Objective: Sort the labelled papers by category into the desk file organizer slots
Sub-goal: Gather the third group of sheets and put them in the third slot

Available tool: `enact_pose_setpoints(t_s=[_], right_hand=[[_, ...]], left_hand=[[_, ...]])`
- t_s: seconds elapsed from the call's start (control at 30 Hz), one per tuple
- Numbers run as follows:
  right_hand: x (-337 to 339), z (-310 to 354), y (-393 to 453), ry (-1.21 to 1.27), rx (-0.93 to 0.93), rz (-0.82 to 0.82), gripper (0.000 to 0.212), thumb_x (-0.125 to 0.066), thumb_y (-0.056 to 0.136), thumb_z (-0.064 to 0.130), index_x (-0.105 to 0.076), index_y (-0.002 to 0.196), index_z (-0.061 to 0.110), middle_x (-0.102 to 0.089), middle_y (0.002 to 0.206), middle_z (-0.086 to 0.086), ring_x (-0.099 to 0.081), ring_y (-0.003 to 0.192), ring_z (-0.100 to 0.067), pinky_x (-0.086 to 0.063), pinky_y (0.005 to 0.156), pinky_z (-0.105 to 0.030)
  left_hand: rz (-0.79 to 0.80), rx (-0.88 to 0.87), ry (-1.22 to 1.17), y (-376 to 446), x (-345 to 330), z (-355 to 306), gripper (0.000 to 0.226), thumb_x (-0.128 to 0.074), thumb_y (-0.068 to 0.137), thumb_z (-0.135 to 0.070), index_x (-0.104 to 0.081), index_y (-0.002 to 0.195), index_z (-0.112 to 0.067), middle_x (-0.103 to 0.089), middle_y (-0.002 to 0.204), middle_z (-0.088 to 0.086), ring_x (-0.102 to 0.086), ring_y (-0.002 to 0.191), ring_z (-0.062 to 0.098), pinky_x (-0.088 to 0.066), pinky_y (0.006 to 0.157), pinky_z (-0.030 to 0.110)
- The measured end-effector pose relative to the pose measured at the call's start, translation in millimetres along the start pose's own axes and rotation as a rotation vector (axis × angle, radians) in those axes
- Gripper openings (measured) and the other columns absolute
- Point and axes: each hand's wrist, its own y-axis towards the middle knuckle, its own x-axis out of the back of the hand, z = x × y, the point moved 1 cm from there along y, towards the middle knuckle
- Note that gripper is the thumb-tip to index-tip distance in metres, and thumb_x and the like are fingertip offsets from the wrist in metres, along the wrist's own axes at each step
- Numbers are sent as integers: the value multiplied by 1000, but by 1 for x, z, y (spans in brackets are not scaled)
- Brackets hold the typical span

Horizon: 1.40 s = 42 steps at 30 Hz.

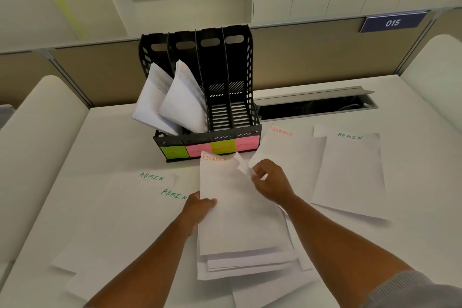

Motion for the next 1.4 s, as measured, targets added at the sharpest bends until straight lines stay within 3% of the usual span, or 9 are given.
enact_pose_setpoints(t_s=[0.2,0.4,0.53,0.67,0.9,1.0,1.13,1.27,1.4], right_hand=[[-9,18,-29,-151,292,-212,5,-56,88,17,-53,92,16,-55,92,2,-50,81,-14,-49,68,-27],[-25,36,-62,-301,606,-4,6,-53,87,21,-49,90,17,-59,107,-1,-50,97,-19,-45,80,-33],[-42,34,-82,-277,568,213,17,-53,89,25,-54,105,19,-59,115,2,-51,103,-16,-43,94,-28],[-50,35,-93,-227,499,363,23,-47,94,34,-49,114,23,-55,117,4,-55,94,-17,-49,90,-29],[-43,40,-96,-230,560,371,28,-45,95,44,-49,115,24,-54,119,5,-55,85,-13,-47,78,-21],[-34,35,-94,-230,466,279,40,-37,92,61,-49,102,25,-54,108,6,-52,82,-11,-48,74,-25],[-17,16,-85,-241,243,-88,32,-45,93,50,-53,94,20,-56,98,3,-52,91,-14,-45,83,-33],[0,-5,-73,-255,-163,-304,44,-54,90,47,-52,117,12,-54,119,-6,-49,114,-25,-42,96,-41],[12,-11,-61,-88,-380,-251,66,-52,89,54,-40,135,9,-48,137,-11,-44,126,-31,-39,104,-48]], left_hand=[[-50,-12,-17,-12,3,0,22,-62,87,-9,-62,109,-13,-66,93,3,-63,84,20,-50,70,28],[-82,-26,-2,-22,3,3,20,-57,92,-15,-58,112,-16,-65,108,10,-62,94,27,-51,80,37],[-86,-11,-75,-24,2,3,33,-46,100,-27,-55,128,-11,-64,117,14,-61,103,31,-51,91,43],[-47,-13,-144,-26,1,3,42,-49,97,-47,-55,127,-17,-64,117,8,-61,105,28,-50,92,42],[-31,-90,-47,-31,-1,8,36,-75,83,-26,-65,115,-14,-70,103,7,-64,90,20,-49,65,25],[-57,-106,-23,-33,0,9,37,-73,85,-20,-63,120,-12,-69,109,7,-63,93,22,-48,66,25],[-77,-97,-73,-34,6,8,41,-70,88,-16,-59,126,-5,-66,120,13,-61,95,26,-50,78,31],[-73,-75,-121,-33,17,10,42,-67,91,-17,-55,129,-3,-63,124,15,-59,101,29,-49,88,36],[-42,-50,-163,-35,26,11,39,-66,91,-18,-55,127,-8,-62,112,7,-58,89,21,-42,81,35]])
